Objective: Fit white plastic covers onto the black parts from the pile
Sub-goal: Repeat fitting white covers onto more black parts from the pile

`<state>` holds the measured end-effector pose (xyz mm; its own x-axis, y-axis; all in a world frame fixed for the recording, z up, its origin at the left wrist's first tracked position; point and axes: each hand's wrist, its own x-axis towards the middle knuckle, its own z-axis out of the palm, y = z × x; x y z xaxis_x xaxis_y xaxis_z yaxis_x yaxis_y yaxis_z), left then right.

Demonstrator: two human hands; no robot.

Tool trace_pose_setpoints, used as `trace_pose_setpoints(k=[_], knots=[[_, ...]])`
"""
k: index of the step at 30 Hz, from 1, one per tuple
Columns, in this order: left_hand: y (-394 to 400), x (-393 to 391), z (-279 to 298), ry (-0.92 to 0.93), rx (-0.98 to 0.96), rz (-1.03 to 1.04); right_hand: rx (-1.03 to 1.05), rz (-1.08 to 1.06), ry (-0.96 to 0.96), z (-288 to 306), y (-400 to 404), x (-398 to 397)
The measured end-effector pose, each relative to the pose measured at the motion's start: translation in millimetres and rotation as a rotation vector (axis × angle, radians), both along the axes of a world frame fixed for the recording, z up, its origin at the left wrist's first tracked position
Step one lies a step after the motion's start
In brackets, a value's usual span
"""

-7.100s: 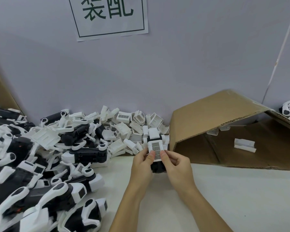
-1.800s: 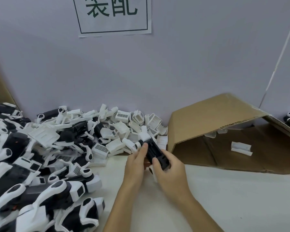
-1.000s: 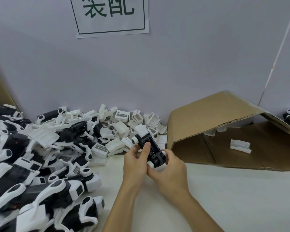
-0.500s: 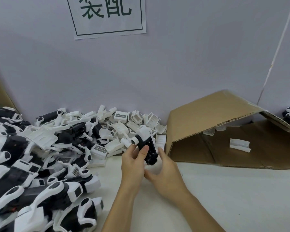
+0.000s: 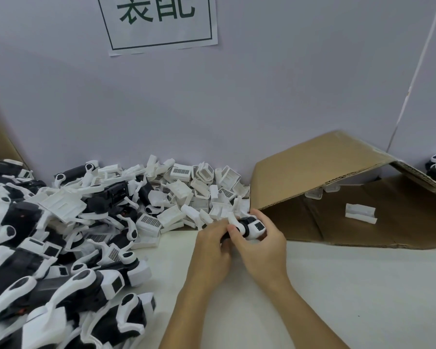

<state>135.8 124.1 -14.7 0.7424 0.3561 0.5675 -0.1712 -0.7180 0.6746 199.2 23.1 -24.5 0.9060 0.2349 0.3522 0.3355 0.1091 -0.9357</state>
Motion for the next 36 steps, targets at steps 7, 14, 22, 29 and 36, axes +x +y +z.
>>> trace_pose_setpoints(k=[7, 14, 22, 29, 36], knots=[[-7, -1, 8, -0.04, 0.095, -0.012, 0.036, -0.06, 0.005, -2, 1, 6], [-4, -1, 6, -0.057, 0.134, -0.013, 0.043, -0.03, 0.05, 2, 0, 6], [-6, 1, 16, -0.237, -0.528, 0.245, 0.068, 0.17, 0.072, 4, -1, -8], [7, -6, 29, -0.384, -1.447, -0.002, -0.028, 0.1, 0.044, 2, 2, -5], [4, -7, 29, -0.238, -1.459, -0.115, -0.125, 0.18, 0.084, 5, 1, -7]])
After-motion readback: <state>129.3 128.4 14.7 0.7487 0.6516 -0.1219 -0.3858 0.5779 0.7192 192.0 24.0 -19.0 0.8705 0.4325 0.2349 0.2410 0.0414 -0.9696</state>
